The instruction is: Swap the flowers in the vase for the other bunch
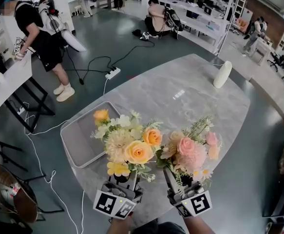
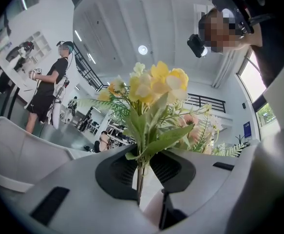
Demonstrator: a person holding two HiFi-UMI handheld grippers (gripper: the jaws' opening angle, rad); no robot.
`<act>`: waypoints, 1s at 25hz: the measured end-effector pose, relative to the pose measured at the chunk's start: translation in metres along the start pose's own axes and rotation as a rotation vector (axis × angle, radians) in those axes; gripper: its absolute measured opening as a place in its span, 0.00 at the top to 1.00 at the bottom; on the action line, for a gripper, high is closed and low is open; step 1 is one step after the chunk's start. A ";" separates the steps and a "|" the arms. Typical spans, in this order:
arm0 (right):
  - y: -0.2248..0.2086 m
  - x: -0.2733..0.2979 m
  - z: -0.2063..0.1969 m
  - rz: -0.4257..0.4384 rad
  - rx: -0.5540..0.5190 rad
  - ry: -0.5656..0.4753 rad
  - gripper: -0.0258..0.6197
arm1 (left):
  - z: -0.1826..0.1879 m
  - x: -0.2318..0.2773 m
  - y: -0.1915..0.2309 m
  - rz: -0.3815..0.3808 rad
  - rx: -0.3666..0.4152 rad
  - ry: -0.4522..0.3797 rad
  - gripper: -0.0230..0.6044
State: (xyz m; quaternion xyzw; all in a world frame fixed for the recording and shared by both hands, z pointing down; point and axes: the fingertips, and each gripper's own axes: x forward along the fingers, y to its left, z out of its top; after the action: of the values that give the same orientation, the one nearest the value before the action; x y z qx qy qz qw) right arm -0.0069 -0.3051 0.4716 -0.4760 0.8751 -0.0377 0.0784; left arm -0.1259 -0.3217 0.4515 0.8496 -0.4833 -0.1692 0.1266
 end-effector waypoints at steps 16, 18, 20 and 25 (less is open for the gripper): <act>0.001 -0.006 -0.014 0.007 0.023 0.065 0.65 | 0.006 -0.005 -0.003 0.016 0.002 -0.002 0.83; 0.000 -0.007 -0.015 0.004 0.033 0.075 0.65 | 0.007 -0.006 -0.005 0.018 0.004 -0.002 0.83; 0.000 -0.010 -0.016 0.001 0.053 0.090 0.65 | 0.010 -0.008 -0.007 0.023 0.003 -0.001 0.83; 0.006 -0.022 -0.008 0.008 0.062 0.116 0.65 | 0.018 -0.017 -0.021 0.035 0.002 0.000 0.83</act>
State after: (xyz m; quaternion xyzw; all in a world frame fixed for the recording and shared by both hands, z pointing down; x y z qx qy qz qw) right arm -0.0016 -0.2837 0.4806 -0.4666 0.8786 -0.0920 0.0424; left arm -0.1253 -0.2972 0.4296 0.8412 -0.4981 -0.1667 0.1286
